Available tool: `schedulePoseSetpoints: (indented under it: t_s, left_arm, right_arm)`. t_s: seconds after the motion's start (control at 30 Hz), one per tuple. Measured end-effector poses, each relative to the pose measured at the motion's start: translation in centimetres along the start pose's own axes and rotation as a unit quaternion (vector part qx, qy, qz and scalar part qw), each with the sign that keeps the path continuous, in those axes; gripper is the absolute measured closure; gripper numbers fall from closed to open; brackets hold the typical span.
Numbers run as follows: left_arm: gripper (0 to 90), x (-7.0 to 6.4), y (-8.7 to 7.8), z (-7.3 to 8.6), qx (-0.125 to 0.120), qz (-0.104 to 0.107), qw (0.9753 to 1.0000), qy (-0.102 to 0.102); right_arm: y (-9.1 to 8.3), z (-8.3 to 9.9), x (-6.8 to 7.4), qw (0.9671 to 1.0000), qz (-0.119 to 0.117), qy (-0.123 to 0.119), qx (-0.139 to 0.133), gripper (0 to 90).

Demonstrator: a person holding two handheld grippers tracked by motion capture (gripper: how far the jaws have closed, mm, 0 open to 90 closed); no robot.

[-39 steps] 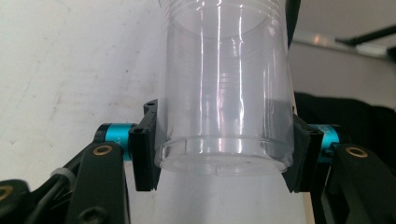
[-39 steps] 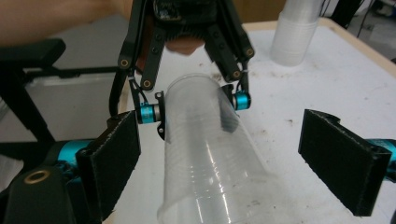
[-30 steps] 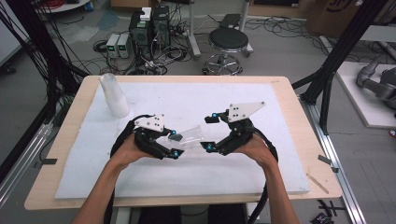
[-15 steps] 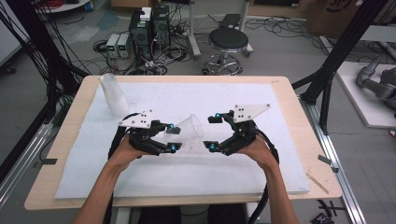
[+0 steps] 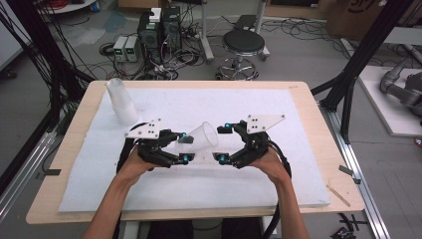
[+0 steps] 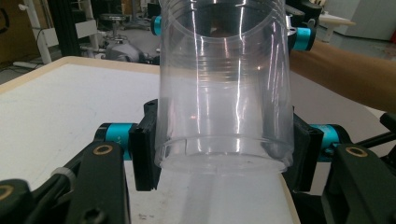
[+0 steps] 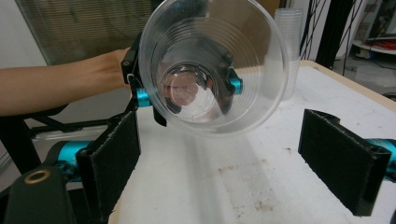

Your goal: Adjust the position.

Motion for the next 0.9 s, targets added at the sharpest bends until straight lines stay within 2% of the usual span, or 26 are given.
schedulePoseSetpoints:
  t_s: [0.67,0.9]
  left_arm:
    - [41.5,-0.8,1.8,-0.8,-0.007,0.017,0.9996,0.020]
    - [41.5,-0.8,1.8,-0.8,-0.006,0.019,0.9995,0.022]
  right_arm:
    - [1.6,-1.0,0.5,0.9994,-0.028,-0.009,-0.015,13.1]
    - [2.1,-1.1,0.7,0.9991,-0.039,-0.009,-0.010,13.8]
Point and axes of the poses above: each handheld gripper's, and its own axes: y roughly forward along the jaws, z roughly out of its underside, x roughly to its left, the point moved 5 cm from there along y, roughly forward along the jaws, and after that the axes turned 15 degrees about x, right-handed, at the moved point
